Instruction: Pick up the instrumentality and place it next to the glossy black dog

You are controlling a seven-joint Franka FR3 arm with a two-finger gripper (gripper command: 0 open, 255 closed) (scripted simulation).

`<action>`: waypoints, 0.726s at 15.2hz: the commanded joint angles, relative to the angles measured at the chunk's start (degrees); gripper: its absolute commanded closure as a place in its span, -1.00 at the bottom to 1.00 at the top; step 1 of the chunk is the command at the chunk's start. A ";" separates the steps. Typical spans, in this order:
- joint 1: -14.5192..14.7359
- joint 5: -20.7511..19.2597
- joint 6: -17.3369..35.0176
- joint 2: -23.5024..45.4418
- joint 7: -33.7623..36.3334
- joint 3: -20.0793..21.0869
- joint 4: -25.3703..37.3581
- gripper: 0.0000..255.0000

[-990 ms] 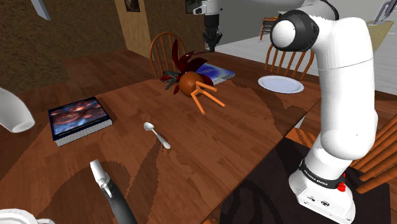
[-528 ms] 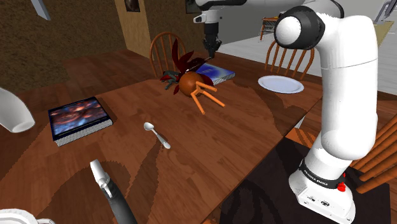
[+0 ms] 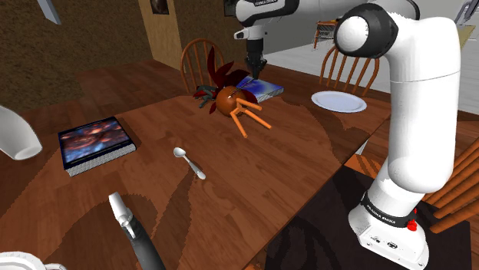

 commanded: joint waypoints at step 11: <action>0.45 0.03 9.45 -0.06 0.12 0.17 -9.50 1.00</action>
